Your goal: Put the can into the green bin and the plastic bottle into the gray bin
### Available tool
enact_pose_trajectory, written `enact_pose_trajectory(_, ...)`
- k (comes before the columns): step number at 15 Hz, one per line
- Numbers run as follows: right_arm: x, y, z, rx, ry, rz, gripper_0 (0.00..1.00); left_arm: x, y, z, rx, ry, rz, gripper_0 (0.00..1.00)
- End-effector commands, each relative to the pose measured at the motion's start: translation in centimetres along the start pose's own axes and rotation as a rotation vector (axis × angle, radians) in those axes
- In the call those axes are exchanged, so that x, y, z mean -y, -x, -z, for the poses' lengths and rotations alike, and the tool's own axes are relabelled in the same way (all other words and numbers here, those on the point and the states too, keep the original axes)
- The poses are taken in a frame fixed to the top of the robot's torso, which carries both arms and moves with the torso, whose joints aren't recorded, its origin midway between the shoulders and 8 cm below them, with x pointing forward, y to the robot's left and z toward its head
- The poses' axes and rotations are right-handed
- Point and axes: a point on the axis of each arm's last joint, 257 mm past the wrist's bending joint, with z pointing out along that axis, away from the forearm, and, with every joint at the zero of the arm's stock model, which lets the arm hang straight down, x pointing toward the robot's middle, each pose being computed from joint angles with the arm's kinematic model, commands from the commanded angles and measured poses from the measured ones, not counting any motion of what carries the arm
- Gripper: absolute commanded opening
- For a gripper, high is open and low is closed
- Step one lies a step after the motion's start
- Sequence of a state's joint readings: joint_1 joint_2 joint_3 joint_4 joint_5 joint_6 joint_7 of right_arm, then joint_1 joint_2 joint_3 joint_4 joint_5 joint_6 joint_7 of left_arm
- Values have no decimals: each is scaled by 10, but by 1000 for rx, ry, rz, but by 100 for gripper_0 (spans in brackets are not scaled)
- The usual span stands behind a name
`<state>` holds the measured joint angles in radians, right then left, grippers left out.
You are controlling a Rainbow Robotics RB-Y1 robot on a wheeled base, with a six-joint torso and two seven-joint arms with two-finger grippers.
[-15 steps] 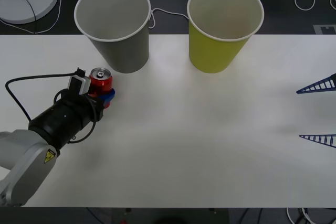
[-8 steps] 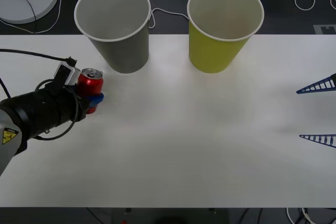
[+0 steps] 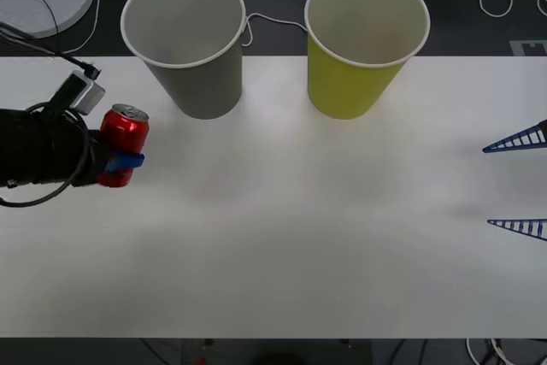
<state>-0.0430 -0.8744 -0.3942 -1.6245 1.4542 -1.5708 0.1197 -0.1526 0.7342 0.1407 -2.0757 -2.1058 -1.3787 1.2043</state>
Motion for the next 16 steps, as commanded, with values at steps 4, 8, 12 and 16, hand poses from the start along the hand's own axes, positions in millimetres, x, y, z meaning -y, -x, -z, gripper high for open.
enact_pose_trajectory(4,0,0,0,0,0,0,100,-15,12,29,-100,15,-65,0)
enact_pose_trajectory(8,0,0,0,0,0,0,100,-19,38,41,-86,29,-133,0)
enact_pose_trajectory(12,0,0,0,0,0,0,100,-3,67,46,-142,9,-192,0)
enact_pose_trajectory(16,0,0,0,0,0,0,100,11,87,60,-163,-72,-245,0)
